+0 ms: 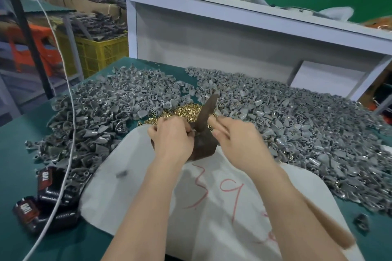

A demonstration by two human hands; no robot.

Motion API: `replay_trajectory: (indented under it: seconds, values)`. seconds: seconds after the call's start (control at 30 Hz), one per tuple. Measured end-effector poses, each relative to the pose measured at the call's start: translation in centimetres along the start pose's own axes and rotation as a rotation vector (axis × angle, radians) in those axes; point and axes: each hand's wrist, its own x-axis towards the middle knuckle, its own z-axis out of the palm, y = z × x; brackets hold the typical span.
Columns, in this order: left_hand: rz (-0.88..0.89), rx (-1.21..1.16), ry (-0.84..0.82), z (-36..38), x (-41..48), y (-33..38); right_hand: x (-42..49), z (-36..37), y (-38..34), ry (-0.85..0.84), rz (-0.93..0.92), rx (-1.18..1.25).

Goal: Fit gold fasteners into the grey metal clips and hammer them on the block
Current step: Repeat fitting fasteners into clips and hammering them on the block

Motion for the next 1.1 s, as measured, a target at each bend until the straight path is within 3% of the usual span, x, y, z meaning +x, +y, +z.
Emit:
replay_trajectory:
  seconds: [0.13,0.3,0.5,0.57,0.63,0.73,0.8,0.93,1.0,1.03,1.1]
  values:
    - [-0.006,-0.009,-0.01,-0.1,0.0,-0.1,1.7,-0.9,1.6,0.062,-0.002,0.103]
    - [-0.004,-0.02,-0.005,-0.1,-0.2,0.0,2.9,0.2,4.4,-0.068,0.288,0.27]
    - [-0.005,-0.001,0.015,-0.1,-0.1,0.1,2.4,2.3,5.5,-0.242,0.401,0.052]
    - [0.005,-0.019,0.022,0.0,-0.1,0.1,2.4,2.2,5.3,-0.151,0.352,-0.044]
    - [0.024,-0.059,0.021,0.0,-0.1,0.3,2.5,1.3,4.0,-0.038,0.209,0.073]
    - [0.085,-0.13,0.014,0.0,0.0,0.6,3.0,0.4,1.7,-0.168,0.047,0.414]
    - [0.086,-0.179,0.048,-0.1,0.0,0.7,3.9,0.4,1.1,-0.146,0.047,0.455]
    - [-0.102,-0.439,0.266,-0.8,0.3,0.3,7.4,-0.6,2.2,0.332,0.341,0.463]
    - [-0.215,-0.666,0.342,-1.3,0.5,-0.1,8.8,-0.1,2.7,0.258,0.493,0.343]
    - [-0.274,-0.779,0.367,-1.5,0.7,-0.4,9.3,0.6,2.3,0.18,0.478,0.269]
    - [-0.394,-0.982,0.411,-2.0,1.0,-0.8,9.9,2.7,0.4,0.047,0.258,0.188]
